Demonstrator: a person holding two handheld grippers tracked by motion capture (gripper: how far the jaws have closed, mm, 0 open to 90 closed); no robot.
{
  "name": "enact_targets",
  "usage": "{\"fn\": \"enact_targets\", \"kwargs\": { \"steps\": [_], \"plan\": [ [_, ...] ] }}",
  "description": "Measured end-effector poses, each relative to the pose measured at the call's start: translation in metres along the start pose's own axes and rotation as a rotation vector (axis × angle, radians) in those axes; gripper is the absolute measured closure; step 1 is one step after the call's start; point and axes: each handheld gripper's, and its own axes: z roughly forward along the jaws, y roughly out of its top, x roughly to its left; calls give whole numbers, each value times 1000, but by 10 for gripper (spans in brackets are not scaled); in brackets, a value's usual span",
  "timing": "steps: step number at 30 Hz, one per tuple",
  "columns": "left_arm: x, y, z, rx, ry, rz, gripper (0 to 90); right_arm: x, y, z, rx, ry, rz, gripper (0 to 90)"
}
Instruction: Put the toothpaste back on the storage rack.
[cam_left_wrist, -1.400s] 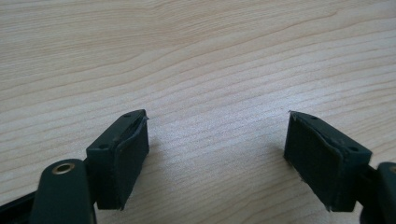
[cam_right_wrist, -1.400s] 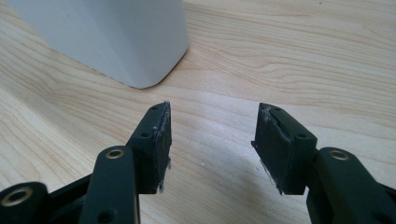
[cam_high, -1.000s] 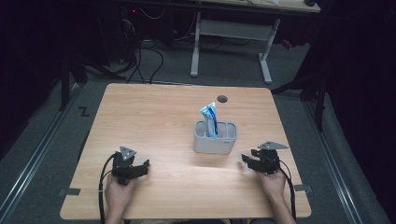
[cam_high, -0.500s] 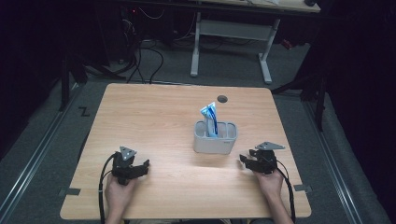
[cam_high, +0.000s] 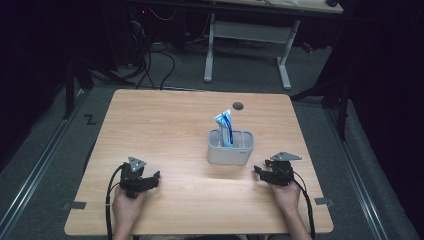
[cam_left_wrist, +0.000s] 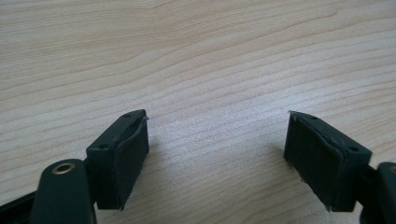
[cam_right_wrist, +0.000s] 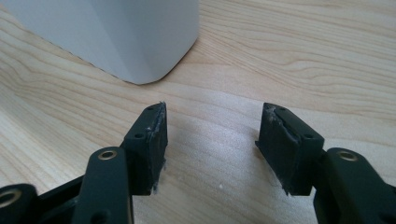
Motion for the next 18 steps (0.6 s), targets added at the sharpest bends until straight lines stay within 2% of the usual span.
{"fn": "enact_targets", "kwargs": {
  "steps": [3,4,9,18],
  "plan": [
    [0,0,0,-2,1,0,223,2,0,1,-1,-13,-24,415],
    [0,0,0,0,-1,-1,223,5,0,2,4,-31,-45,409],
    [0,0,0,0,0,-2,224,7,1,2,6,-45,-32,381],
    [0,0,0,-1,6,-6,225,6,0,3,6,-45,-32,377]
  ]
}}
